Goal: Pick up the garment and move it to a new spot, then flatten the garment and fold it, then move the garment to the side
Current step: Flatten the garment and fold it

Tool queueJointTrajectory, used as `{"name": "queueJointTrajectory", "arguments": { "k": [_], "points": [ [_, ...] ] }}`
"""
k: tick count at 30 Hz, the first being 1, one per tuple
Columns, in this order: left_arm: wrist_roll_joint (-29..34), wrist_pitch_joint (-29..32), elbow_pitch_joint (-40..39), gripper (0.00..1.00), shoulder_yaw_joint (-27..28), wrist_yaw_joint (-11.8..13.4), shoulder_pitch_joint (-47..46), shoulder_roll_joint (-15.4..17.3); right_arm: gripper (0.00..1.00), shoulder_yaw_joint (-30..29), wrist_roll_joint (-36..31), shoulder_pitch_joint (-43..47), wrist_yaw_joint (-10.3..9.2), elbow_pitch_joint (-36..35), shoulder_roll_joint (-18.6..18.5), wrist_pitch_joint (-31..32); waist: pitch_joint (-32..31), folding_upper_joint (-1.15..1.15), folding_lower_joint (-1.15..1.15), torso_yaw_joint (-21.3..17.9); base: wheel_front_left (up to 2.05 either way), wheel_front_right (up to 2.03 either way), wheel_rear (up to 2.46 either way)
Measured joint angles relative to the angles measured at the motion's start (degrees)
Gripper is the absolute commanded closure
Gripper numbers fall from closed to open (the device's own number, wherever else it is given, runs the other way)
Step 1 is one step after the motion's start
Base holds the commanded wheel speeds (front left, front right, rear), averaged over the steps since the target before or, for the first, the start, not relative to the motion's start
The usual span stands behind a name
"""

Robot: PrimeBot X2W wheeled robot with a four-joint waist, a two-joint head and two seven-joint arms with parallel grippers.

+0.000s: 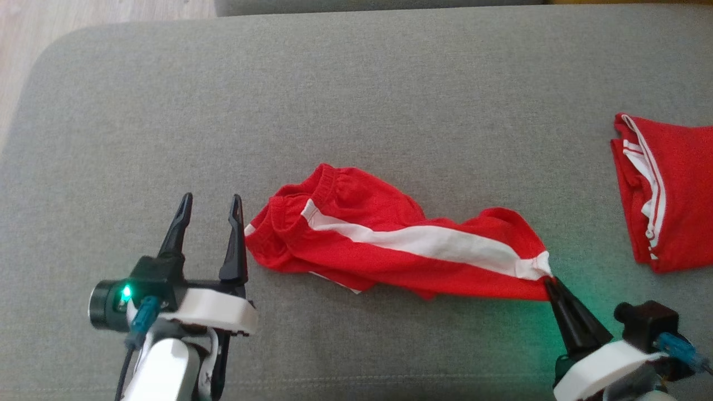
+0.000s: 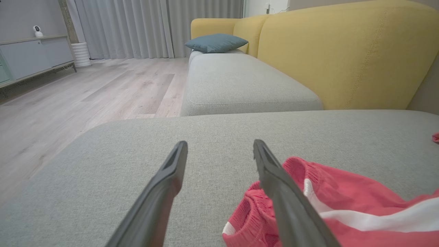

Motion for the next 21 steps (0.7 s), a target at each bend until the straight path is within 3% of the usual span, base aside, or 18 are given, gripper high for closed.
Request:
{"name": "queueJointTrajectory", "arguments": {
  "k": [1,8,14,21],
  "points": [
    [0.0,0.0,0.0,0.0,0.0,0.2,0.0,0.1,0.0,-0.5,0.0,-0.1,0.0,0.6,0.5,-0.3,-0.1,0.0,0.0,-0.1,0.0,0.0,0.0],
    [-0.4,0.6,-0.1,0.0,0.0,0.6,0.1,0.4,0.0,-5.1,1.0,-0.5,0.0,0.6,3.0,-1.7,-1.0,0.0,0.0,-0.3,0.0,0.0,0.0],
    [-0.4,1.1,-0.7,0.0,0.0,1.3,2.6,1.1,0.0,-8.8,-3.4,-1.2,0.0,-6.6,4.2,-2.0,-2.4,0.0,0.0,-0.9,0.0,0.0,0.0],
    [-0.4,2.1,-2.6,0.0,-0.2,1.8,4.9,2.1,0.0,-7.6,-6.5,-1.1,0.0,-13.4,7.0,2.2,-4.9,0.0,0.0,-1.1,0.0,0.0,0.0]
  ]
}}
